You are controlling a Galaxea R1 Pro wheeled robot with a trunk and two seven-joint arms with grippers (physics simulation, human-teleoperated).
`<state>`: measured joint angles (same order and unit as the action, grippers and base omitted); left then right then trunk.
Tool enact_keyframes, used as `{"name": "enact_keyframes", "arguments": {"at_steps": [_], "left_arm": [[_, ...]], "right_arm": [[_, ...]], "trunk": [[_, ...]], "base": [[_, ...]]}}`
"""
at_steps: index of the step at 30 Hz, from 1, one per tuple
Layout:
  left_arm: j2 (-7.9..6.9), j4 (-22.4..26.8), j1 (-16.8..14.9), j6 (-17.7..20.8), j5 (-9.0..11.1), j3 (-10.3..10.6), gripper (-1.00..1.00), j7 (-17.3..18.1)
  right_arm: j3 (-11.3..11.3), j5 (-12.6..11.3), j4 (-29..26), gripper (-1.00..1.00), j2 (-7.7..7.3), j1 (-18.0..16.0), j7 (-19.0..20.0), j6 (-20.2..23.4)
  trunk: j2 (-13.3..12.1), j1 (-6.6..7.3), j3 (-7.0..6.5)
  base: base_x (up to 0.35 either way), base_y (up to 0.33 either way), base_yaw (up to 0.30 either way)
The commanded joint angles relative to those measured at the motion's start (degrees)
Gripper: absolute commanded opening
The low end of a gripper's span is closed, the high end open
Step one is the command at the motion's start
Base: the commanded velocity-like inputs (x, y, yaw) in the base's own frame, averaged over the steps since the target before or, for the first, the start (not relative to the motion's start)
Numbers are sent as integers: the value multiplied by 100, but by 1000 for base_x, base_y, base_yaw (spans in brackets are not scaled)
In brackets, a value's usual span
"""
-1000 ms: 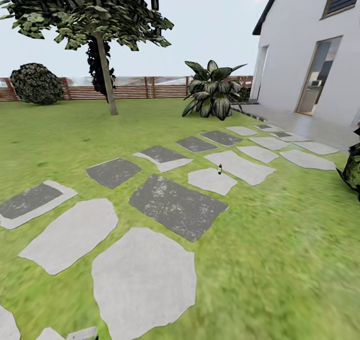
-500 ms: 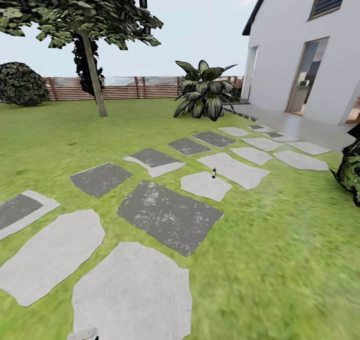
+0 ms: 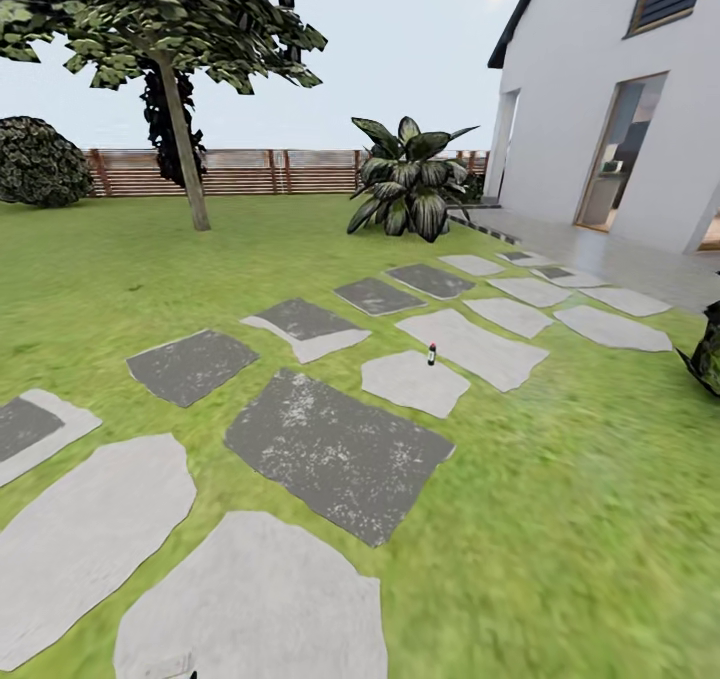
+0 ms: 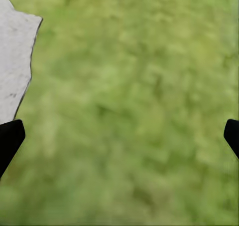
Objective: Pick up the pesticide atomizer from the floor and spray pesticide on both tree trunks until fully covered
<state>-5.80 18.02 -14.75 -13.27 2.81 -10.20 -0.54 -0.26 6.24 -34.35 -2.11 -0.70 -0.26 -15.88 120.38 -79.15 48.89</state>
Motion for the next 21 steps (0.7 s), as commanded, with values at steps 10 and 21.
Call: {"name": "enact_keyframes", "arguments": {"at_steps": [10,21], "left_arm": [[0,0,-2,0,0,0,100,0],[0,0,-2,0,0,0,100,-5]], "right_arm": [[0,5,5,100,0,0,0,-3],[-2,7,5,100,0,-2,0,6]], "trunk": [[0,0,0],[0,0,0]], "base": [[338,0,0],[338,0,0]]}}
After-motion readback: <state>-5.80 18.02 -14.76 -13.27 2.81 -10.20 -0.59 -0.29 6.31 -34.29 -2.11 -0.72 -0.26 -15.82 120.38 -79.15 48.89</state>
